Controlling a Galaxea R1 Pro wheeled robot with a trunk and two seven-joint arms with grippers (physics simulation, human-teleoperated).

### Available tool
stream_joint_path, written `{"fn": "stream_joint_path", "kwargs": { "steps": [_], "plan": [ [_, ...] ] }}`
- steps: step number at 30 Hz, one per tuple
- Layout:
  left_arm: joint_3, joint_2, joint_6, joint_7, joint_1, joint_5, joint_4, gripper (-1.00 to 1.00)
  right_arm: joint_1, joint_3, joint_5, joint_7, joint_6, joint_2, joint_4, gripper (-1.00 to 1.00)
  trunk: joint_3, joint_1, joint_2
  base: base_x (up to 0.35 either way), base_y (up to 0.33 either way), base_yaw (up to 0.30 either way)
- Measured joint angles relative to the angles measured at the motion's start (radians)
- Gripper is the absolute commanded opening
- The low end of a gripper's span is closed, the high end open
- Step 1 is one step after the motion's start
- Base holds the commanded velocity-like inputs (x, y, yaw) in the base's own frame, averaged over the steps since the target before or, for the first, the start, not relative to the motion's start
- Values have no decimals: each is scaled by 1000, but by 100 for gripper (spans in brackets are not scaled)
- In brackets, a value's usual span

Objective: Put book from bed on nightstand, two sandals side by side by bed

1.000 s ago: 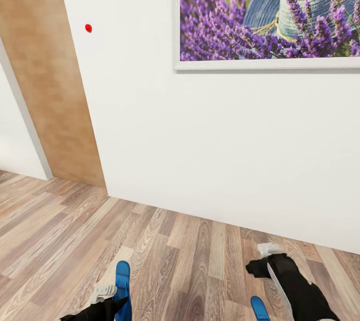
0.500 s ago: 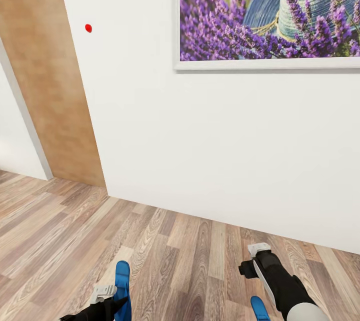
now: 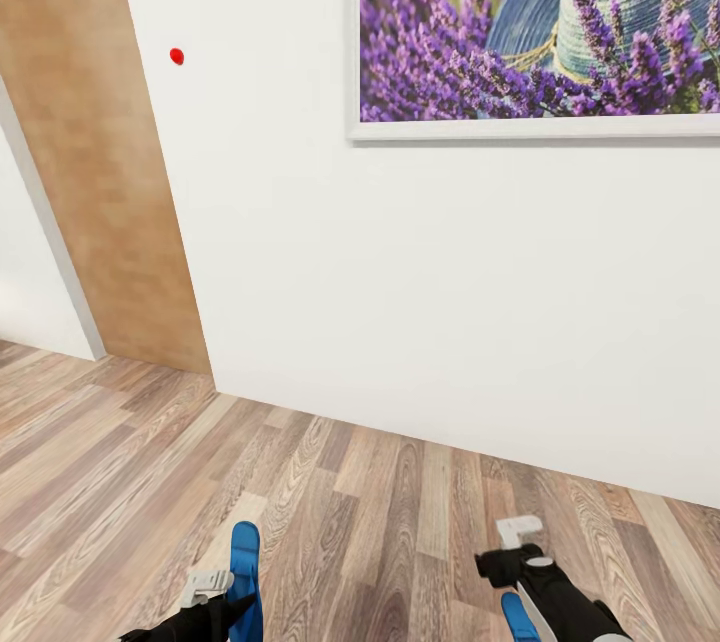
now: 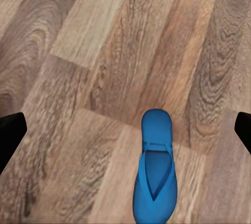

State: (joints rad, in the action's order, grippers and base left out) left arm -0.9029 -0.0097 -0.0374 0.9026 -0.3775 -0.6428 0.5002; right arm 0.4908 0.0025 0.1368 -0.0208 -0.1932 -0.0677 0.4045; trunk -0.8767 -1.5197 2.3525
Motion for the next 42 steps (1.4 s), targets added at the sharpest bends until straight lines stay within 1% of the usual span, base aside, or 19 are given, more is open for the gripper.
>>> {"fn": "stream_joint_path", "kwargs": {
  "steps": [3,5,8,9,10,15,17,20,24,42],
  "plan": [
    [0,0,0,0,0,0,0,-100,0,-1,0,0,1,-1,-3,100,0,0,0,0,0,0],
    [0,0,0,0,0,-1,0,-100,0,-1,0,0,2,-2,-5,100,-6,-8,14,0,0,0],
    [0,0,0,0,0,-1,0,-100,0,-1,0,0,-2,-17,-4,100,-16,-19,35,0,0,0],
    [0,0,0,0,0,-1,0,-100,0,-1,0,1,-5,-29,-3,100,-19,-23,42,0,0,0],
    [0,0,0,0,0,0,0,-100,0,-4,1,0,-9,-51,-3,100,-22,-27,49,0,0,0],
    [0,0,-1,-5,0,-1,0,-100,0,-6,0,-1,-15,-109,-2,100,-38,-46,84,0,0,0],
    [0,1,-1,-6,0,-1,0,-100,0,-6,-1,-1,-16,-126,-2,100,-44,-54,98,0,0,0],
    [0,1,-1,-6,0,-1,0,-100,0,-7,-1,0,-16,-138,-2,100,-53,-65,119,0,0,0],
    [0,1,-1,-6,0,-1,1,-100,0,-7,-1,0,-17,-144,-1,100,-66,-80,147,0,0,0],
    [0,3,-1,-6,0,-2,3,-100,0,-6,-2,-2,-18,-141,-1,100,-135,-89,151,0,0,0]
  ]
}}
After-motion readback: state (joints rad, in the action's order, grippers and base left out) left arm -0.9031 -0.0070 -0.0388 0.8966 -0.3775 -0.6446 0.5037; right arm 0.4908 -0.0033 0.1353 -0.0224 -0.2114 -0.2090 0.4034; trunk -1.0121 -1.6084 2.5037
